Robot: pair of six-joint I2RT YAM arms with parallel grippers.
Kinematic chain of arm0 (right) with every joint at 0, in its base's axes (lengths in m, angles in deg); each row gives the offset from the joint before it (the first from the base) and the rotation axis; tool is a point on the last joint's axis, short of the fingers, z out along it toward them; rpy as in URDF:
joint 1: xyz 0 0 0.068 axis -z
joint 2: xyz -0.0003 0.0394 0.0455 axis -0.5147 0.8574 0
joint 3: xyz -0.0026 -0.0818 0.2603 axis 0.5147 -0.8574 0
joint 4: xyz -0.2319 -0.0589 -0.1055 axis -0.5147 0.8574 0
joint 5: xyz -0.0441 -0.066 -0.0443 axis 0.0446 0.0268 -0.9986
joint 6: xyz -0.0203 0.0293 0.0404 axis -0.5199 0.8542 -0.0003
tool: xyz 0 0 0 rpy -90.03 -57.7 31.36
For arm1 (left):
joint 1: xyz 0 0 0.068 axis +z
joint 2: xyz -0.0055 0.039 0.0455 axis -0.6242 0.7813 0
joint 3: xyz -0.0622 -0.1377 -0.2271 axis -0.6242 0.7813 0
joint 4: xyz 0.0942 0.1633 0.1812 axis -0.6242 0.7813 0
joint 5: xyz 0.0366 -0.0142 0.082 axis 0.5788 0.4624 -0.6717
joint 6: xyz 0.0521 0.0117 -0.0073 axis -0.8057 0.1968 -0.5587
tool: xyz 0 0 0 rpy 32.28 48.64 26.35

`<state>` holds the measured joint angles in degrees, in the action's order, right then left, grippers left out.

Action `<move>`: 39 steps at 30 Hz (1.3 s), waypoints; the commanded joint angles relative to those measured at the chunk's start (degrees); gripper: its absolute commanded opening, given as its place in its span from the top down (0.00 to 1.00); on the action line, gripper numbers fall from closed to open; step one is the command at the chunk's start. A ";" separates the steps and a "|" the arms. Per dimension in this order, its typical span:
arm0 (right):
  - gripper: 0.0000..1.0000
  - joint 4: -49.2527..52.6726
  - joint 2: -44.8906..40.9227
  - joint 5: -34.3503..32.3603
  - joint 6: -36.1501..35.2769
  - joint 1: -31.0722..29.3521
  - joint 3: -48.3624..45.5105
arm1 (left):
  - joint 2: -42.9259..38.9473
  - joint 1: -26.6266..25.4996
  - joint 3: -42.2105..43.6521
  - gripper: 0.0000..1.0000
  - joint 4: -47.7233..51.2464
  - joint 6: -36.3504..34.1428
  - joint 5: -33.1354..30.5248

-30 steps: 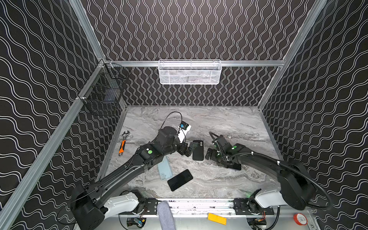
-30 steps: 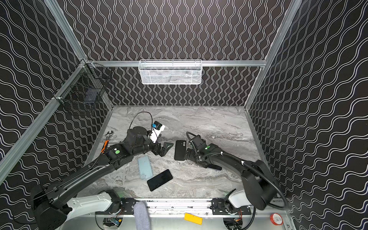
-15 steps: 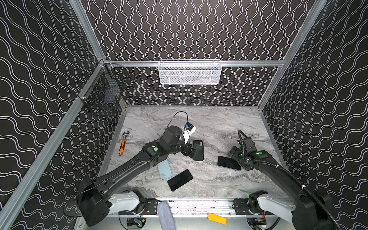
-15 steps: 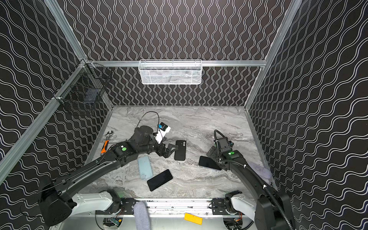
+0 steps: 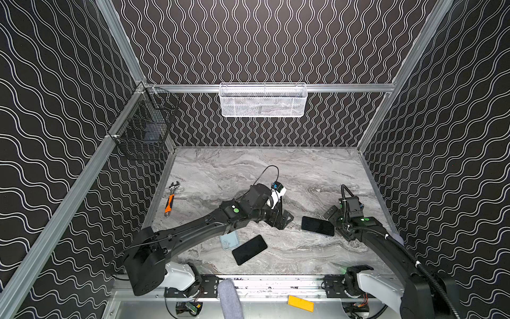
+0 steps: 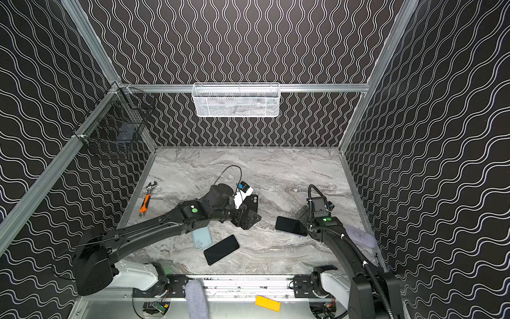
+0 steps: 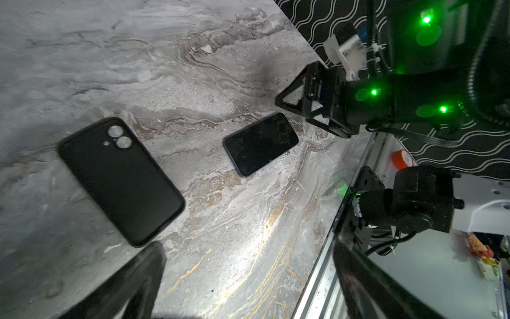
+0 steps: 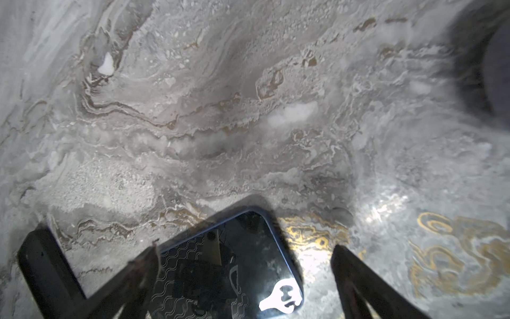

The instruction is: Put the phone into the phone case

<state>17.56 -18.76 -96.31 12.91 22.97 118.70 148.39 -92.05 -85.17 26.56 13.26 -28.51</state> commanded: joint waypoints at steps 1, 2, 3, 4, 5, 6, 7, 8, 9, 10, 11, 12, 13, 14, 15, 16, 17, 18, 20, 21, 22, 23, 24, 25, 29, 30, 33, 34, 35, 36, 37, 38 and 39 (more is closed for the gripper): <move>0.01 -4.90 1.59 4.63 -2.60 0.18 -0.55 | 0.78 -0.87 -0.03 0.01 -4.74 2.79 0.76; 0.01 -6.11 2.17 6.29 -3.23 0.18 -0.83 | 0.93 -0.89 0.00 0.01 -4.72 3.03 0.57; 0.01 -7.41 2.73 7.69 -3.66 0.12 -1.12 | 1.04 -0.89 0.03 0.01 -4.69 3.08 0.40; 0.01 -8.22 3.50 8.76 -3.99 0.15 -1.17 | 1.05 -0.89 0.04 0.01 -4.45 3.08 0.14; 0.01 -8.69 4.33 9.63 -4.30 0.18 -1.17 | 1.06 -0.89 -0.02 0.01 -4.01 2.95 -0.18; 0.01 -9.34 5.02 10.33 -4.85 0.11 -1.09 | 0.99 -0.89 -0.03 0.01 -3.65 2.76 -0.39; 0.01 -9.83 5.74 10.94 -5.25 0.11 -1.12 | 0.80 -0.89 0.09 0.01 -3.46 2.58 -0.60; 0.01 -10.29 6.44 11.31 -5.27 0.12 -1.09 | 0.55 -0.89 0.19 0.01 -3.13 2.39 -1.04; 0.01 -11.11 7.01 12.34 -5.53 0.18 -1.18 | 0.32 -0.89 0.27 0.01 -2.85 2.31 -1.40; 0.00 -11.72 7.63 13.08 -5.64 0.19 -1.17 | 0.10 -0.89 0.54 0.01 -2.68 2.31 -1.83; 0.00 -12.04 8.12 13.81 -5.68 0.12 -1.09 | -0.13 -0.89 0.65 0.01 -2.57 2.40 -2.20; 0.00 -12.77 8.82 14.75 -5.90 0.16 -1.11 | -0.32 -0.89 0.88 0.01 -2.57 2.42 -2.50; 0.00 -13.56 9.41 15.90 -6.03 0.11 -1.11 | -0.57 -0.89 1.14 0.01 -2.65 2.70 -2.64; 0.00 -14.27 10.00 16.78 -6.06 0.02 -1.04 | -0.71 -0.89 1.35 0.01 -2.68 2.86 -2.90; 0.00 -15.47 10.83 18.19 -6.08 -0.13 -1.00 | -0.94 -0.89 1.62 0.01 -2.83 3.07 -3.03; 0.01 -16.45 11.57 19.24 -6.30 -0.40 -0.90 | -1.12 -0.89 1.85 0.01 -3.00 3.23 -3.21; 0.00 -17.06 12.39 19.81 -6.39 -0.83 -0.47 | -1.29 -0.89 1.98 0.01 -3.09 3.39 -3.35; 0.01 -17.32 13.33 20.00 -6.54 -1.31 0.19 | -1.36 -0.89 2.14 0.01 -3.05 3.50 -3.56; 0.00 -17.37 15.59 20.60 -7.42 -2.51 2.23 | -1.62 -0.93 2.20 0.01 -2.88 3.48 -3.82; 0.01 -17.35 16.84 21.04 -7.99 -3.33 3.41 | -1.67 -0.89 2.26 0.01 -2.74 3.43 -3.92; 0.00 -17.33 17.93 21.22 -8.59 -4.08 4.52 | -1.90 -0.89 2.26 0.01 -2.61 3.43 -4.08; 0.00 -17.30 19.06 21.31 -9.11 -4.93 5.80 | -2.06 -0.92 2.33 0.01 -2.57 3.43 -4.17; 0.00 -16.96 20.60 21.16 -9.97 -6.18 7.56 | -2.26 -0.89 2.41 0.01 -2.44 3.35 -4.31; 0.01 -15.97 21.74 20.19 -10.62 -6.93 9.28 | -2.42 -0.89 2.33 0.01 -2.33 3.28 -4.45; 0.01 -12.27 19.97 15.49 -11.31 -7.54 12.86 | -2.98 -0.89 2.14 0.01 -1.33 2.51 -4.97; 0.00 -11.51 18.02 14.07 -11.39 -7.45 13.18 | -3.15 -0.89 2.08 0.01 -0.93 2.16 -5.02; 0.01 -8.13 10.72 10.71 -10.48 -7.44 13.37 | -3.69 -0.89 1.84 0.01 -0.07 0.28 -4.85; 0.01 -6.88 8.52 10.14 -9.65 -7.39 12.97 | -3.63 -0.89 1.45 0.01 0.29 -0.84 -4.41; 0.00 -5.95 6.95 9.85 -8.81 -7.45 12.49 | -3.28 -0.89 0.73 0.01 1.00 -2.00 -3.97; 0.00 -4.56 4.87 9.80 -7.21 -7.38 11.41 | -2.48 -0.90 -0.34 0.01 1.96 -3.28 -3.37; 0.01 -3.41 2.85 9.83 -5.41 -7.38 10.35 | -1.48 -0.89 -1.61 0.01 2.87 -4.73 -2.08; 0.00 -2.74 0.88 10.27 -3.92 -7.38 8.95 | -0.66 -0.89 -2.72 0.01 3.56 -6.03 -1.44; 0.01 -2.16 -1.41 10.83 -1.86 -7.38 6.90 | 0.66 -0.89 -4.12 0.01 4.62 -7.02 -0.29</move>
<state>9.43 -16.75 -84.59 5.47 15.67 128.20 147.08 -92.99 -86.94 29.20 11.23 -32.01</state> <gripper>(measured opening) 0.995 0.986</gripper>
